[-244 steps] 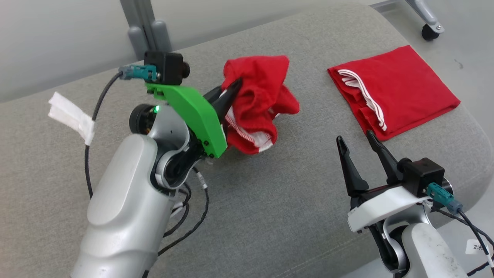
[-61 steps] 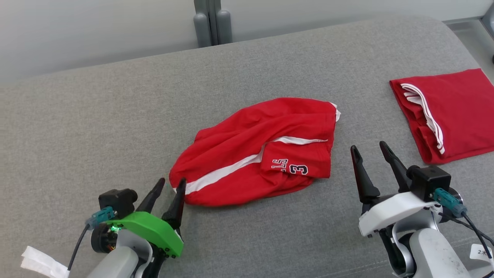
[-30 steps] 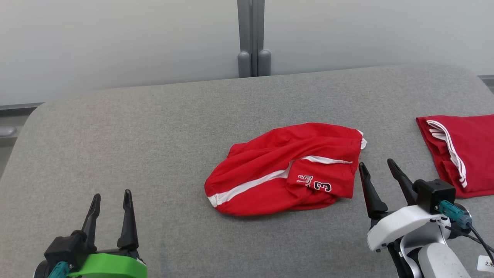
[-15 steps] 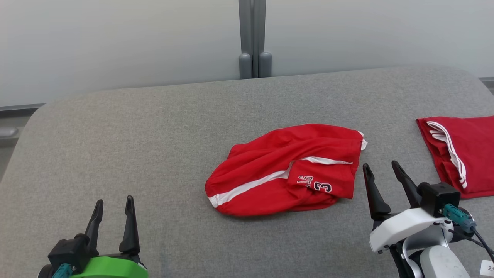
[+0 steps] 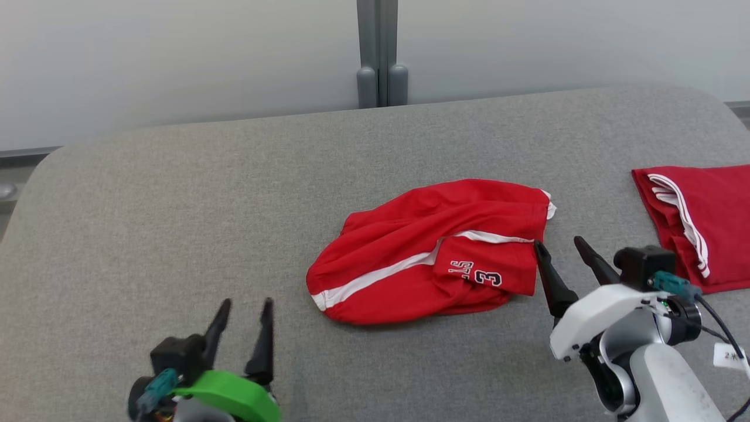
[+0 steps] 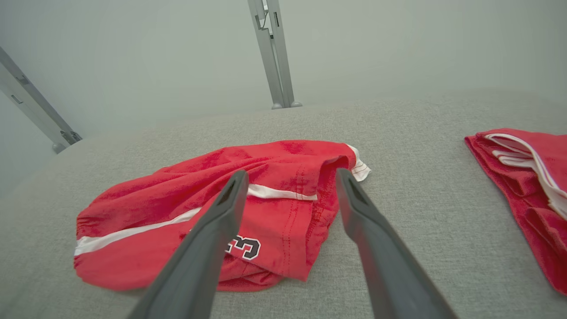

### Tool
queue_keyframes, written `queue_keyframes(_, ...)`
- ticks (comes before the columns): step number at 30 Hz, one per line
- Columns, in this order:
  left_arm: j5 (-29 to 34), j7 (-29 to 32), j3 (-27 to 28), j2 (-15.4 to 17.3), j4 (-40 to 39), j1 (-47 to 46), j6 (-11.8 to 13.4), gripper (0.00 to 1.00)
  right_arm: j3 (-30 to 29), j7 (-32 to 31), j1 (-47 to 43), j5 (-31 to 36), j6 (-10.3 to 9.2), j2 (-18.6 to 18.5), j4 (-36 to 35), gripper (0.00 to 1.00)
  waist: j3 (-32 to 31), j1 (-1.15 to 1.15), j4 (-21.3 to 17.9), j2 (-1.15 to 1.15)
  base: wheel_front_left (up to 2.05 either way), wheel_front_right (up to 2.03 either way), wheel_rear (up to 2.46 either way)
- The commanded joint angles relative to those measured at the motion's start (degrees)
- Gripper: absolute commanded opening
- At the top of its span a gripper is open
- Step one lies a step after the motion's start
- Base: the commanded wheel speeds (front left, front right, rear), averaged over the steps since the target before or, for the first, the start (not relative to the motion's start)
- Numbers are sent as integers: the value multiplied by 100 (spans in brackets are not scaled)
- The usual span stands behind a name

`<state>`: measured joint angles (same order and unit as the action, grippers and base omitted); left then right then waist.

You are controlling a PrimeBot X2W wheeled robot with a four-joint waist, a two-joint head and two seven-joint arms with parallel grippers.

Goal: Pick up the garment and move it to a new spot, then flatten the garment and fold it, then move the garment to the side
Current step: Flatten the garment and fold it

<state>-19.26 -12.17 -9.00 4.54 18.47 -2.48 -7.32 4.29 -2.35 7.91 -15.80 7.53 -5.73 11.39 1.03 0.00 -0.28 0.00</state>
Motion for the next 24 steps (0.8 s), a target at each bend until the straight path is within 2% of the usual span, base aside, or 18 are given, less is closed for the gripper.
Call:
queue_keyframes(1,-132,127,-266,42,119,-218,-14,100,24,-200,183,-88,-9,-49,144,100,97,0,-4,0,0,0,0)
queue_keyframes(6,-651,561,-1183,85,681,-764,-13,100,8,-628,763,-233,-8,-72,748,100,308,0,19,0,0,0,0)
queue_keyframes(9,-912,671,-1460,57,1082,-1061,-14,100,61,-707,1063,-260,-8,-65,1146,100,402,0,4,0,0,0,0)
queue_keyframes(24,-1754,556,-2095,-94,2331,-2032,-16,100,443,-475,1979,-435,-8,70,2462,100,674,0,-59,0,0,0,0)
